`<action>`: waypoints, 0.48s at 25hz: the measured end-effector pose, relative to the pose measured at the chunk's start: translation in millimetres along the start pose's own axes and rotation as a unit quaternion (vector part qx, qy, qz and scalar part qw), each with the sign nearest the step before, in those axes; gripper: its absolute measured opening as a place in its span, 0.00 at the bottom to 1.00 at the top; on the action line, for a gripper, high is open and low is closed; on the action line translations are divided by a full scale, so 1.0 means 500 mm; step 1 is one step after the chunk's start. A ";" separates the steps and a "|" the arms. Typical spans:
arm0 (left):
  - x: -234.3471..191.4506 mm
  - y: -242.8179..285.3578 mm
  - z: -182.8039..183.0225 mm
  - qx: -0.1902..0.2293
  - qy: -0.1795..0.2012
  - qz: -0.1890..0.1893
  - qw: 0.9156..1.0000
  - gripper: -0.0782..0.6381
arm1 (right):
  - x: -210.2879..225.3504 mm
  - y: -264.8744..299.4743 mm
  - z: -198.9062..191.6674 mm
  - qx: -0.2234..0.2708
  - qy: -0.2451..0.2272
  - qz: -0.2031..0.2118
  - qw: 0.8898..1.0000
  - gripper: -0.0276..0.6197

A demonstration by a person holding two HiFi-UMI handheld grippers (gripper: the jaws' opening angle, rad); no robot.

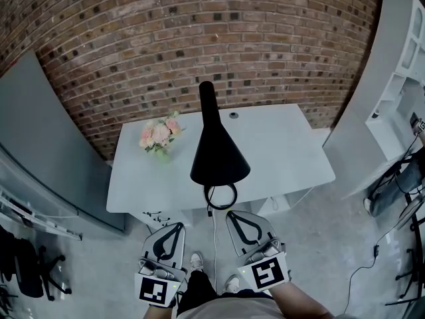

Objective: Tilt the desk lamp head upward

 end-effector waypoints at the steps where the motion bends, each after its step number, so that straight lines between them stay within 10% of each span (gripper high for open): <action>1: 0.000 0.000 0.001 0.000 0.001 -0.001 1.000 0.12 | 0.000 -0.001 0.000 0.000 0.001 0.000 1.000 0.07; 12: 0.005 0.001 0.000 0.002 -0.001 -0.001 1.000 0.12 | -0.006 -0.006 -0.005 -0.003 0.010 0.001 1.000 0.07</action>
Point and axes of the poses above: the fingertips, and each gripper's own axes: y forward along the fingers, x to its right, z out of its top, the point moved 7 cm from there along -y, backward along the fingers, and after that the axes turned 8 degrees about -z, right-handed, at the moved point
